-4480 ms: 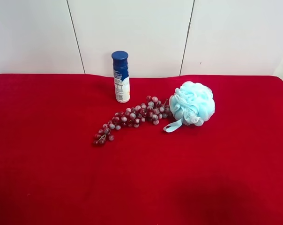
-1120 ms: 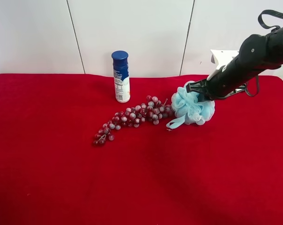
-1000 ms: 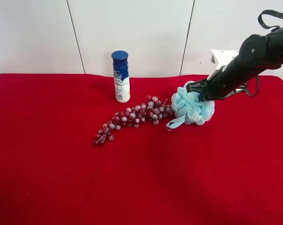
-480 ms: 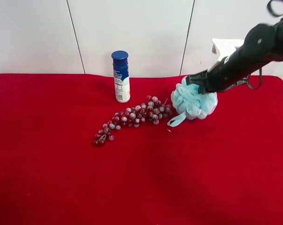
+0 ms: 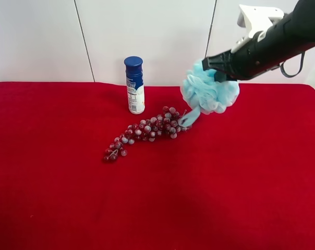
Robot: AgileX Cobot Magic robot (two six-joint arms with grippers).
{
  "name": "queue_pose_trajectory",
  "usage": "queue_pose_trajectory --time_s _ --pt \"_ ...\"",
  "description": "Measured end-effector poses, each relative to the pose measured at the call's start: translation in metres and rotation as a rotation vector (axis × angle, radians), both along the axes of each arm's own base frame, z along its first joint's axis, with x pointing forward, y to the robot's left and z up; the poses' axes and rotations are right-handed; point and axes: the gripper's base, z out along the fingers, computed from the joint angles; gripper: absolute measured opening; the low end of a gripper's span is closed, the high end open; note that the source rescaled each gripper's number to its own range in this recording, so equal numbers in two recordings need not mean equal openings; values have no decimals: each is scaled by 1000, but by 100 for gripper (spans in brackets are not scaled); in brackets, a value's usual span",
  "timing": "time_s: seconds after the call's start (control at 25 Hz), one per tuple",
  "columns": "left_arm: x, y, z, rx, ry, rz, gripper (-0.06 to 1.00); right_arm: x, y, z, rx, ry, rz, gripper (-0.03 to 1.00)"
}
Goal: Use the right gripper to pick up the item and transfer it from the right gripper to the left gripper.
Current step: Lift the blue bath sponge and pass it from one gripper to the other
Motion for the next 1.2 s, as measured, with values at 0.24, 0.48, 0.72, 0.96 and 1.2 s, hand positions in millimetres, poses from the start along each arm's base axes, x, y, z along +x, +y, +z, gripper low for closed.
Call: queue_pose_trajectory --time_s 0.24,0.48,0.72,0.96,1.2 --pt "0 0 0 0 0 0 100 -17 41 23 58 -48 119 2" --pt "0 0 0 0 0 0 100 -34 93 65 142 -143 269 2" --pt "0 0 0 0 0 0 100 -53 121 84 186 -190 389 2" --pt "0 0 0 0 0 0 100 -59 129 86 229 -187 462 2" --pt "0 0 0 0 0 0 100 -63 130 85 220 -170 514 2"
